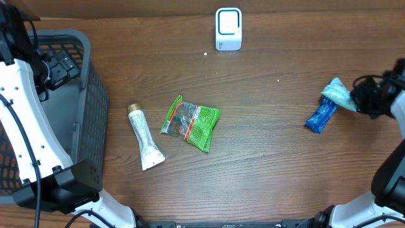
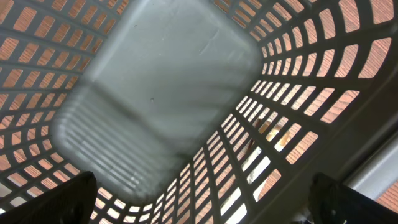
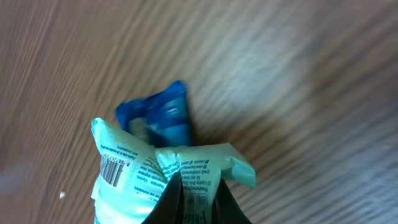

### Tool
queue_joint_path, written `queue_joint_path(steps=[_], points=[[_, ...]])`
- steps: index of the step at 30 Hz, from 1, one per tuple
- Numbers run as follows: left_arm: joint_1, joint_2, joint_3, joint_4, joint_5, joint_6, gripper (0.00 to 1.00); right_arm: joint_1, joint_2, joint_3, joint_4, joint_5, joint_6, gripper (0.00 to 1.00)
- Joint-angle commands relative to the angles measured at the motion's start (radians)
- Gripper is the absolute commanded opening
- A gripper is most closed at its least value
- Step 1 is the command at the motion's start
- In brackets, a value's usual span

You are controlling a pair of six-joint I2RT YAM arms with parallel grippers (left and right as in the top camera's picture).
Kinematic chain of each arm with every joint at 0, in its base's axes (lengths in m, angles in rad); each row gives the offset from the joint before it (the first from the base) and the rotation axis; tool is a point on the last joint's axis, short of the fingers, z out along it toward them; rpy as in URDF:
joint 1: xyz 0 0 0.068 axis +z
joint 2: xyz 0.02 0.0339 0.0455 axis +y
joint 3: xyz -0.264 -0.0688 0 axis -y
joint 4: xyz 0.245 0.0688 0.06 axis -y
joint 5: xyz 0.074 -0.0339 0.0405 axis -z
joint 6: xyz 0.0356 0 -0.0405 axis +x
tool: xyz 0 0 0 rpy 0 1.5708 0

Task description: Scan the item barcode

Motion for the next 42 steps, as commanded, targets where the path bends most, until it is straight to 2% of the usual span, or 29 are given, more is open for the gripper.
queue_joint_path(steps=[1,4,6,8,10,11,17,19,22,30,32,35,38,42], points=[[-0.005,-0.003,-0.002,-0.002,0.002,0.019,1.00,-0.054,-0.019,-0.008,0.022,-0.037,0.055,0.04],[-0.005,-0.003,-0.002,-0.002,0.002,0.019,1.00,-0.095,-0.019,-0.008,0.029,-0.039,0.090,0.05],[-0.005,-0.003,-0.002,-0.002,0.002,0.019,1.00,-0.110,-0.019,-0.007,0.035,-0.079,0.111,0.27],[-0.005,-0.003,-0.002,-0.002,0.002,0.019,1.00,-0.119,-0.019,0.001,0.023,-0.169,0.110,0.77],[-0.006,-0.003,-0.002,-0.002,0.002,0.019,1.00,-0.119,-0.019,0.028,-0.010,-0.220,0.107,0.96],[-0.006,-0.003,-0.002,-0.002,0.002,0.019,0.99,-0.117,-0.021,0.042,-0.028,-0.231,0.098,0.99],[-0.006,-0.003,-0.002,-0.002,0.002,0.019,1.00,-0.050,-0.052,0.159,-0.145,-0.288,-0.021,1.00],[-0.006,-0.003,-0.002,-0.002,0.002,0.019,0.99,0.029,-0.070,0.211,-0.189,-0.312,-0.089,1.00],[-0.006,-0.003,-0.002,-0.002,0.002,0.019,0.99,0.145,-0.072,0.245,-0.214,-0.322,-0.109,1.00],[-0.006,-0.002,-0.002,-0.002,0.002,0.019,1.00,0.552,-0.051,0.245,-0.105,-0.350,-0.107,1.00],[-0.006,-0.002,-0.002,-0.002,0.002,0.019,0.99,0.631,-0.035,0.245,-0.087,-0.330,-0.050,0.98],[-0.006,-0.002,-0.002,-0.002,0.002,0.019,0.99,0.742,-0.005,0.227,-0.090,-0.218,0.132,0.91],[-0.006,-0.002,-0.002,-0.002,0.002,0.019,0.99,0.816,0.019,0.189,-0.087,-0.154,0.266,0.91],[-0.007,-0.002,-0.002,-0.002,0.002,0.019,1.00,0.932,0.080,0.124,-0.033,-0.126,0.331,0.91]])
